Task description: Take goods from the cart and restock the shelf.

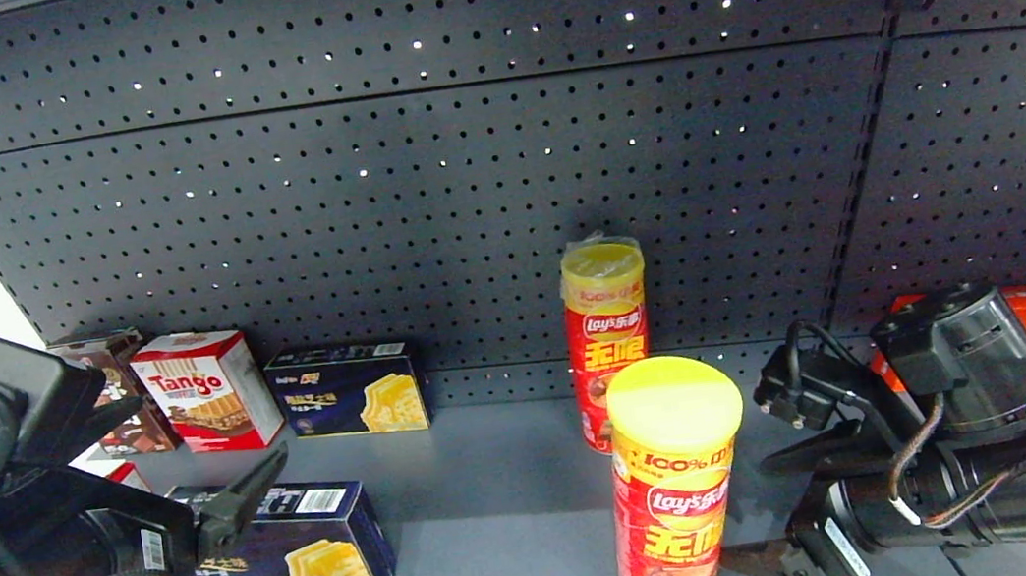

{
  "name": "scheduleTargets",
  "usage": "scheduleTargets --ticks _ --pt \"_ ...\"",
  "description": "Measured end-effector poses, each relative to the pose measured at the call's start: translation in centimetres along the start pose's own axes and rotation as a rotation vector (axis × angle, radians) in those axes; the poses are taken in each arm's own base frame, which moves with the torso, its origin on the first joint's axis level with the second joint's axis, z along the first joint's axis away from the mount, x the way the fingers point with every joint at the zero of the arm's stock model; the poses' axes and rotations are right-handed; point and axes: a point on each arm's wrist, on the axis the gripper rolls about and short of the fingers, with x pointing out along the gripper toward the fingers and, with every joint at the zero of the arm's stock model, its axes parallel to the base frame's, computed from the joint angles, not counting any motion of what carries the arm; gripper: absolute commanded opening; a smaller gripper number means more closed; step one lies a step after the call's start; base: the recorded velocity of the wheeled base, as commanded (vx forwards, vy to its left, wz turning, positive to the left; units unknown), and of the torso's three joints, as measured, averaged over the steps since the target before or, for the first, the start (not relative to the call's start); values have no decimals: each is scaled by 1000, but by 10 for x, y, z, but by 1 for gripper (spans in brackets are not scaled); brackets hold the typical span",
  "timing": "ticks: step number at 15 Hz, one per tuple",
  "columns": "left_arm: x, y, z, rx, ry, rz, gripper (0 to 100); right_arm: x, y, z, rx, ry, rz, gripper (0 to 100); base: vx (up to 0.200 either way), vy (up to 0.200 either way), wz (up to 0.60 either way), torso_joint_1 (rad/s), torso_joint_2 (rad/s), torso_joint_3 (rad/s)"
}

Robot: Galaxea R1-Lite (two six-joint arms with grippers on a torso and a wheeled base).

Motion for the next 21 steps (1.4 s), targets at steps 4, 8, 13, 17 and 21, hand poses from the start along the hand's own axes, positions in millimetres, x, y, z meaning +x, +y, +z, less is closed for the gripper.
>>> scheduleTargets --ticks 4,8,13,17,21 --pt "0 0 -1 0 3 0 100 2 0 1 -1 3 2 100 0 0 0 0 0 0" --pt "0 0 -1 0 4 -1 100 0 0 -1 1 4 -7 100 0 0 0 0 0 0" --pt "-1 0 -2 0 3 -3 100 -5 1 -5 1 4 -9 100 0 0 0 0 0 0" --pt "-1 0 -1 0 3 -2 100 -5 1 -3 -1 -4 -8 100 0 0 0 0 0 0" --pt "-1 0 -1 0 3 -3 100 -4 2 -2 -4 -3 -3 100 0 0 0 0 0 0"
